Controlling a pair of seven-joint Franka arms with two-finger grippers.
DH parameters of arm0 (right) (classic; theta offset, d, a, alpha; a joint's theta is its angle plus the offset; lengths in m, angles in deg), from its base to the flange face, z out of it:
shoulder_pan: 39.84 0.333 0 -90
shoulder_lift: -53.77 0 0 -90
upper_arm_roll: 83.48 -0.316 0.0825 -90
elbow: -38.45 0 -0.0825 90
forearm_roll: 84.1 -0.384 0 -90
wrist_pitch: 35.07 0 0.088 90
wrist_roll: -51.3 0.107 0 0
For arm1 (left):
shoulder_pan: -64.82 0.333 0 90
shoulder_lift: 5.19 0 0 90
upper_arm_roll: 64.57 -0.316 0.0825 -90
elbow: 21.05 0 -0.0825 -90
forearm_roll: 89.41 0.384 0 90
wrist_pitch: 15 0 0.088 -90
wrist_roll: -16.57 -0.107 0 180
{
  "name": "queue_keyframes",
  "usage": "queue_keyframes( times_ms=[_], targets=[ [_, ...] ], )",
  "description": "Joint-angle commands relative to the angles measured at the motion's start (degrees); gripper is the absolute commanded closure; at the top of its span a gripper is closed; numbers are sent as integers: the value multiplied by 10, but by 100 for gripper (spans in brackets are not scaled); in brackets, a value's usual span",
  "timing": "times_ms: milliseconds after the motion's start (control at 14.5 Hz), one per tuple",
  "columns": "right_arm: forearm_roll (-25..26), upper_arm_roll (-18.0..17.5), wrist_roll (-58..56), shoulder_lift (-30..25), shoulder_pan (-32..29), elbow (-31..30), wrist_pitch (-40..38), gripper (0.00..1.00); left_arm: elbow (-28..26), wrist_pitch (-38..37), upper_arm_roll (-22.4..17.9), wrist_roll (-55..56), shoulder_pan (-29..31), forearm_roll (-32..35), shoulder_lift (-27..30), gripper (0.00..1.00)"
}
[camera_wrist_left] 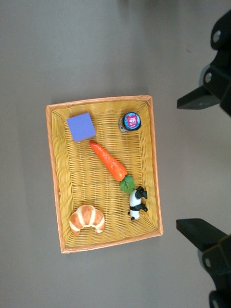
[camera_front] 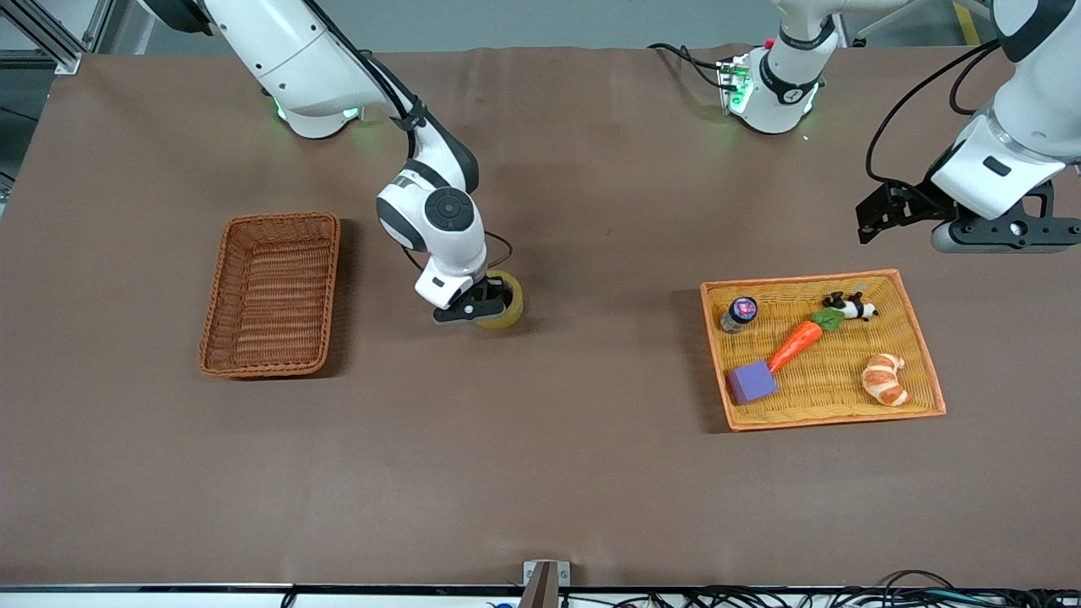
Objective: Move tape to another basket
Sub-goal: 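Withdraw the left gripper while the right gripper grasps the tape roll, then carry the tape roll with the right gripper into the wicker basket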
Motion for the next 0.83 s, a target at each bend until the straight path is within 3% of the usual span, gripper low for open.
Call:
queue_keyframes(
  times_ms=[0,275,344,413,619,757],
  targets=[
    [11,-6,23,-8,-19,25,-31,100,10,-4,6,17,2,10,-2,0],
    [-2,-56,16,-100,-104,35,-143,100,11,-4,6,19,2,10,-4,0],
    [-5,-52,3,-127,-111,35,-169,100,12,-4,6,18,2,10,-4,0],
    [-14,-29,-36,-152,-112,35,-199,100,14,-4,6,18,2,10,-4,0],
    [-116,105,-287,-236,-109,2,-235,100,14,-2,6,19,-3,11,-5,0],
    [-132,174,-407,-267,-110,-33,-231,100,14,-2,6,19,-3,11,-4,0]
  ],
)
